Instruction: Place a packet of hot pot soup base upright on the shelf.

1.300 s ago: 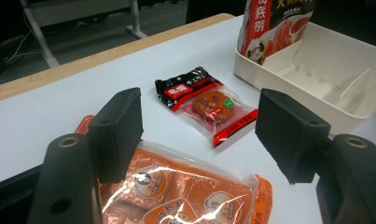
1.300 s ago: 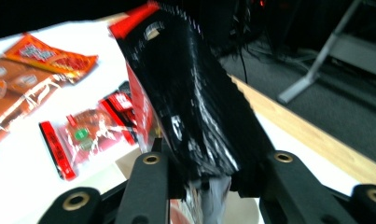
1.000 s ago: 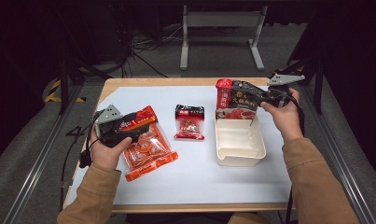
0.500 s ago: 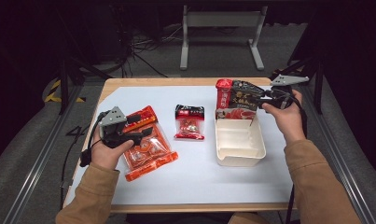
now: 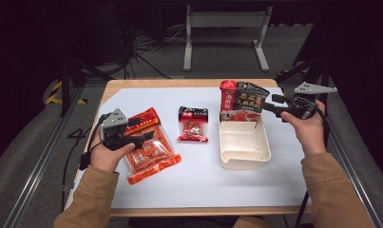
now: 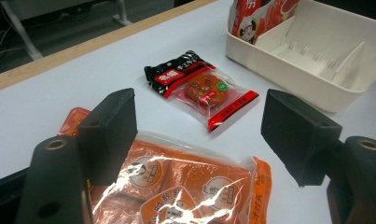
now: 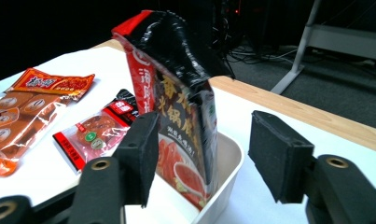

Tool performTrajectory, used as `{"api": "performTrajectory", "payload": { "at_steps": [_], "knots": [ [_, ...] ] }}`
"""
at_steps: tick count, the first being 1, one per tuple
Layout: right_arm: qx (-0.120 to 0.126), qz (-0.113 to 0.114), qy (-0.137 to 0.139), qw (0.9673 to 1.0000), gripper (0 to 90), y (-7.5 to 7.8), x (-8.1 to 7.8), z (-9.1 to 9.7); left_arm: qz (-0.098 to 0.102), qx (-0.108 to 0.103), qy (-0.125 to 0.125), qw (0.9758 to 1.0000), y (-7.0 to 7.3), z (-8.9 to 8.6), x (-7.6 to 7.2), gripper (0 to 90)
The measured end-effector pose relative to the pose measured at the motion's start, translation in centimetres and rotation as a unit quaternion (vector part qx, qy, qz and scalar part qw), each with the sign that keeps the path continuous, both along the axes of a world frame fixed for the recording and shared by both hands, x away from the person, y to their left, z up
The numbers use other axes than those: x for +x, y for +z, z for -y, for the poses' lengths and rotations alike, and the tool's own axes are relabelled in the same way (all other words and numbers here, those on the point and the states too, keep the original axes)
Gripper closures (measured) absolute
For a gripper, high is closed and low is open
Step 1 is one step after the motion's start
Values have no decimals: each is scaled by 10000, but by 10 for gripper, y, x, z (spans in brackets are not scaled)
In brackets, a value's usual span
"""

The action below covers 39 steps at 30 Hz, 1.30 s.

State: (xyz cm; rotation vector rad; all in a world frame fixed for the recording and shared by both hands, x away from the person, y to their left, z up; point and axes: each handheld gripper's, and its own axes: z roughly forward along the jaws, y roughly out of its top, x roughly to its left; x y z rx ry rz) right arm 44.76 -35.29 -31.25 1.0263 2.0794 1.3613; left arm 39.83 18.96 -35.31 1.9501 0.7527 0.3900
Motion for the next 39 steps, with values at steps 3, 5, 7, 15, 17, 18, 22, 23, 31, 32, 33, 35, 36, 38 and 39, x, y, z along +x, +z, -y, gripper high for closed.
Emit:
{"api": "performTrajectory", "payload": {
  "at_steps": [3,5,7,15,17,18,22,23,31,32,33,35,36,38,39],
  "knots": [
    [-25,32,48,10000,425,2,-9,-1,-237,137,38,9996,-2,-1,2,263],
    [10,63,111,9999,425,4,-15,-2,-343,96,100,9993,-2,-4,4,245],
    [-2,95,145,9999,420,5,-21,-4,-324,89,130,9994,-2,-7,4,257],
    [-36,129,307,9994,400,4,-41,-13,-348,-34,378,9987,-2,-18,8,202],
    [-3,122,389,9992,400,-1,-43,-15,-343,-52,415,9985,-2,-21,9,210],
    [3,106,424,9990,400,-3,-43,-17,-341,-57,455,9984,-2,-23,9,210],
    [-67,126,472,9988,402,-9,-47,-19,-303,-103,554,9980,-3,-28,10,206],
    [-48,162,485,9987,402,-10,-50,-19,-310,-122,590,9977,-3,-29,11,206],
    [60,163,489,9987,406,-28,-51,-17,-162,-137,1103,9937,-10,-46,18,213],
    [41,167,482,9987,406,-29,-50,-18,-162,-137,1103,9937,-10,-46,18,214],
    [41,167,482,9987,406,-29,-50,-18,-171,-146,1162,9930,-12,-50,19,214],
    [-57,171,531,9984,405,-31,-50,-21,-191,-168,1264,9917,-15,-55,22,212],
    [-57,171,531,9984,405,-31,-50,-21,-163,-205,1292,9913,-18,-57,23,212],
    [-43,217,593,9980,407,-32,-50,-23,-143,-119,1382,9902,-23,-61,27,207],
    [-62,235,632,9977,407,-33,-49,-25,-153,-88,1454,9892,-26,-62,29,207]
  ]
}}
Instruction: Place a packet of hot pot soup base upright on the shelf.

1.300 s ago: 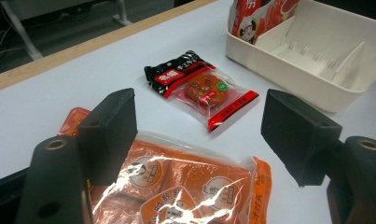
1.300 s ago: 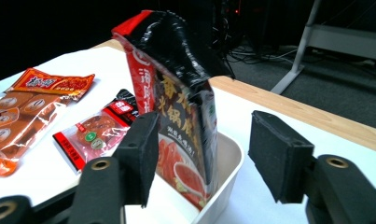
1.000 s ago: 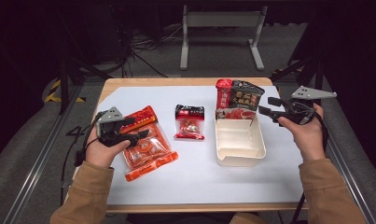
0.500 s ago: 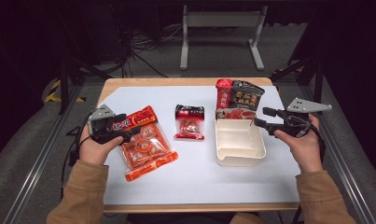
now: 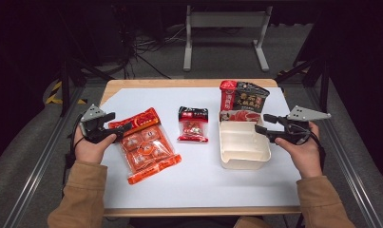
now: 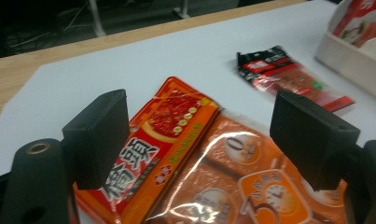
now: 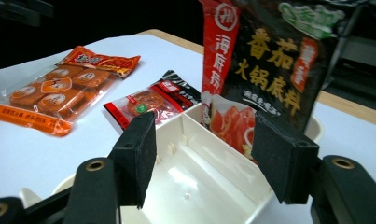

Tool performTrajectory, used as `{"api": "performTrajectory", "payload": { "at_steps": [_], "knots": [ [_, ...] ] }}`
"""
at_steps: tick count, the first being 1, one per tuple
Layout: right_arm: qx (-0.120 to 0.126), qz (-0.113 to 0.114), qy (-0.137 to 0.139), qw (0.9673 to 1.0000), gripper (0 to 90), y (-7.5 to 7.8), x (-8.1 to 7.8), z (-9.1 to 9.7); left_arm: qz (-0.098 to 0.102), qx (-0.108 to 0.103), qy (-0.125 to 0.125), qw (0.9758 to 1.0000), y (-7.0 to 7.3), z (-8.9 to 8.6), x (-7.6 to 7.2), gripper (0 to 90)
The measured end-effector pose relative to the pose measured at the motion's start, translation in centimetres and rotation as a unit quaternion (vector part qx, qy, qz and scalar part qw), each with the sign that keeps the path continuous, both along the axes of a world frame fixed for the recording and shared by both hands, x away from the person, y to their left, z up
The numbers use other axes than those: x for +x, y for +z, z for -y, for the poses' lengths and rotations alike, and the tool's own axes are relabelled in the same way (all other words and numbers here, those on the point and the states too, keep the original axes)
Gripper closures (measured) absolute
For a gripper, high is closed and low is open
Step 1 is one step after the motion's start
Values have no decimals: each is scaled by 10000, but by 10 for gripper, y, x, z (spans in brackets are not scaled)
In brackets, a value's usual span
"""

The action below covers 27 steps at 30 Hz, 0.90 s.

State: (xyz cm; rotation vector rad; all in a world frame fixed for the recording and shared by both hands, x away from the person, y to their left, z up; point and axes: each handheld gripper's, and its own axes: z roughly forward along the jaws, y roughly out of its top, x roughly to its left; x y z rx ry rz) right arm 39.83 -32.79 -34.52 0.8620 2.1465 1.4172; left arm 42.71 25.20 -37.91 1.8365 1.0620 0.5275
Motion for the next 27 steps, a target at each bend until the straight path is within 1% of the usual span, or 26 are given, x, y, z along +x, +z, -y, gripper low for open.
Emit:
{"api": "performTrajectory", "payload": {
  "at_steps": [5,8,9,10,14,16,17,19,20,22,24,25,27],
  "knots": [
    [-151,39,166,9997,412,-3,0,-8,-97,-83,306,9995,-11,-10,7,204],
    [-155,71,203,9996,423,-2,-1,-9,-153,-168,525,9984,-19,-17,12,207],
    [-167,84,217,9996,431,-2,-1,-8,-178,-162,551,9982,-20,-17,13,207],
    [-160,88,232,9996,437,-2,-2,-8,-192,-92,579,9981,-22,-19,15,208],
    [-213,72,305,9993,463,-2,-1,-8,-288,-57,673,9973,-28,-23,20,211],
    [-233,50,347,9991,496,-2,-1,-9,-336,-30,721,9968,-31,-25,23,214],
    [-242,23,386,9990,520,-3,-2,-9,-407,-10,788,9961,-34,-26,24,216],
    [-236,2,454,9987,544,-3,-3,-10,-530,-71,866,9948,-40,-29,27,218],
    [-236,2,454,9987,544,-3,-3,-10,-530,-71,866,9948,-40,-29,27,218],
    [-243,24,501,9984,566,-2,-3,-10,-597,-101,955,9936,-45,-31,29,219],
    [-239,43,514,9984,570,-2,-4,-10,-629,-71,1030,9927,-49,-33,31,221],
    [-217,34,517,9984,568,-2,-4,-9,-652,-69,1028,9925,-50,-34,32,221],
    [-183,22,530,9984,556,-2,-4,-9,-726,-106,1040,9919,-53,-35,34,220]
  ]
}}
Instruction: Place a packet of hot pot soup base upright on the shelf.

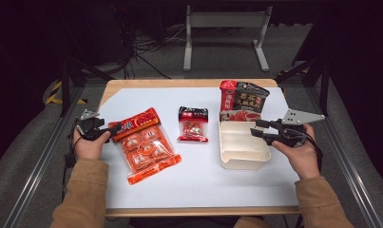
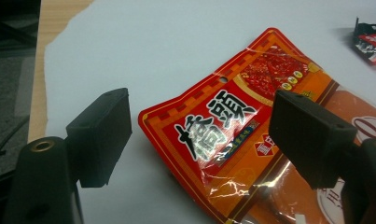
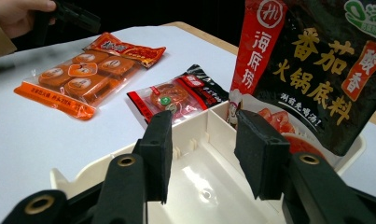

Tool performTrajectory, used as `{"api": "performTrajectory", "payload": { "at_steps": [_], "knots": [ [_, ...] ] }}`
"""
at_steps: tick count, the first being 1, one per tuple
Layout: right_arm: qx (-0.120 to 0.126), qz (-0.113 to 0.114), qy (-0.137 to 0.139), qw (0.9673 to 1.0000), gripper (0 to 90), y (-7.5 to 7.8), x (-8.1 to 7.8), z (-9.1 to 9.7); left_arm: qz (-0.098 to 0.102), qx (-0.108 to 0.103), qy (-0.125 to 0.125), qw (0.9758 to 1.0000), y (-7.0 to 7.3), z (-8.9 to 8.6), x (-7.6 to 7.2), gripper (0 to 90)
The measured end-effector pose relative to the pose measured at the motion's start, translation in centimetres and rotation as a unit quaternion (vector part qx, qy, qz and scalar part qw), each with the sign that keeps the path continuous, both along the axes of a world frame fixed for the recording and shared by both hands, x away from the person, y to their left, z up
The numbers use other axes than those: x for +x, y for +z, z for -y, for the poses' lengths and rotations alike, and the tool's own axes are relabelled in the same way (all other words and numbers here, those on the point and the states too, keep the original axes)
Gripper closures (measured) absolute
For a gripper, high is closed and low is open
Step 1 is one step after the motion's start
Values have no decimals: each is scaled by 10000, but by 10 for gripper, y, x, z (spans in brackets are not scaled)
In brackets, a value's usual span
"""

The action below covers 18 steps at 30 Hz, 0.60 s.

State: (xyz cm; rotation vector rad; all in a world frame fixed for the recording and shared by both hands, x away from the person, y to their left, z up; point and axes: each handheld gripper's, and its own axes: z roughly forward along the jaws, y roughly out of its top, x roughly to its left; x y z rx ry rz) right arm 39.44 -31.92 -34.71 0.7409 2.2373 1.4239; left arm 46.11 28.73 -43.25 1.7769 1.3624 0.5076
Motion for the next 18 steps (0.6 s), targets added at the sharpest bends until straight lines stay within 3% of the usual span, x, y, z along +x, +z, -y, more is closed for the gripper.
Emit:
{"api": "performTrajectory", "payload": {
  "at_steps": [4,18],
  "knots": [
    [-37,-29,92,9999,546,-1,0,-3,-304,77,15,9995,-7,-1,5,178],
    [-115,-26,158,9998,522,-3,0,-6,-648,-103,47,9978,-18,-6,11,165]
  ]
}}
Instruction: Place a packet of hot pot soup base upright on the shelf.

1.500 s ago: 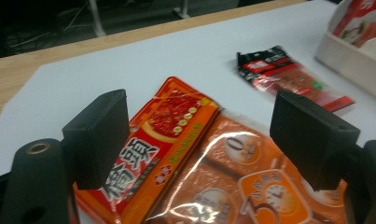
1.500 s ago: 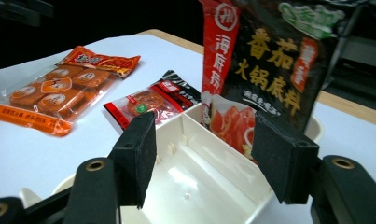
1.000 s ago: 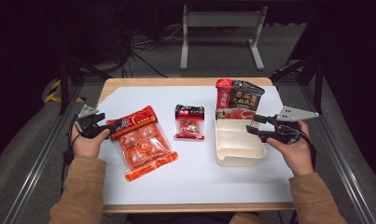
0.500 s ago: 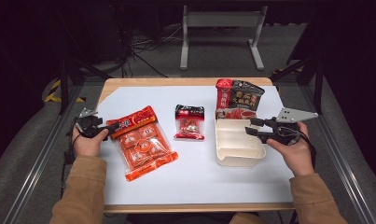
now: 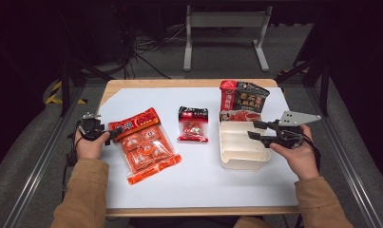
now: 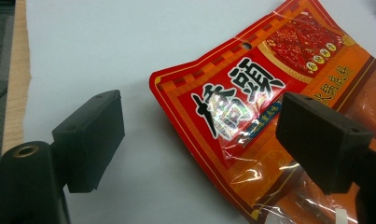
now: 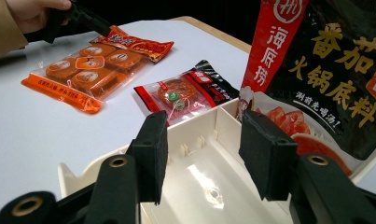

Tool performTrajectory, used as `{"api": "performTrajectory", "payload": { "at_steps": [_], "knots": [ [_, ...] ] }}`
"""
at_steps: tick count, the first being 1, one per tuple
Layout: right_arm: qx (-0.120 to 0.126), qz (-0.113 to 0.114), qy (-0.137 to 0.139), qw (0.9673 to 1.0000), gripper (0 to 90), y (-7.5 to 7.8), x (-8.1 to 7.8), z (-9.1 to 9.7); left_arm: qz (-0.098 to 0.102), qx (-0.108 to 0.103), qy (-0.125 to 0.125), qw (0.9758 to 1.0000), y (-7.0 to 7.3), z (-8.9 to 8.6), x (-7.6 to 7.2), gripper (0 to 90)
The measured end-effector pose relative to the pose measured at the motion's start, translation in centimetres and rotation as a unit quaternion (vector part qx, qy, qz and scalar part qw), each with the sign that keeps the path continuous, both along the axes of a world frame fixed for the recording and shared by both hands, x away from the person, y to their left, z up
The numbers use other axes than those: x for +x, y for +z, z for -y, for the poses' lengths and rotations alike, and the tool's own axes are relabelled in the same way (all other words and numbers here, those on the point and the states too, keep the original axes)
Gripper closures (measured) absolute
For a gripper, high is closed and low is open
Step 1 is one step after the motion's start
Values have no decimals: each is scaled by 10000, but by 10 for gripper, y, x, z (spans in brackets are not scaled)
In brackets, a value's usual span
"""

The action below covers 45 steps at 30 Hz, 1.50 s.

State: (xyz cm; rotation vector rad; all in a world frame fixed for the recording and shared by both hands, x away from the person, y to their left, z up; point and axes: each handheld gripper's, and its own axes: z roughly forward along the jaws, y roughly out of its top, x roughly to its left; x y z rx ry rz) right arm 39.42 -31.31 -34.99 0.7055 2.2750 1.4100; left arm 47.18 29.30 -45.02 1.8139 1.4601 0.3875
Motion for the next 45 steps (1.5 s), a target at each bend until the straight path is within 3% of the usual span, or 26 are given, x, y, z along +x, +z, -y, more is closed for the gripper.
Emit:
{"api": "performTrajectory", "payload": {
  "at_steps": [8,13,17,21,26,29,37,45],
  "knots": [
    [-9,-10,15,10000,519,-1,0,-1,-114,-250,-179,9995,-4,1,2,190],
    [-11,7,54,10000,519,0,-1,-2,-129,-401,-371,9984,-3,3,2,250],
    [-19,15,78,10000,519,-1,-1,-2,-38,-414,-547,9976,-1,6,1,263],
    [-30,20,96,9999,517,-1,-1,-3,0,-506,-558,9972,0,6,0,297],
    [-39,28,122,9999,516,-2,-1,-3,94,-502,-669,9965,2,6,-1,404],
    [-55,92,200,9997,525,-1,-2,-5,107,-696,-725,9949,2,8,-2,490],
    [-84,137,291,9994,525,-2,-2,-7,162,-563,-804,9950,-1,10,-1,608],
    [-89,171,323,9993,525,-2,-2,-8,90,-357,-663,9971,-7,12,2,680]
  ]
}}
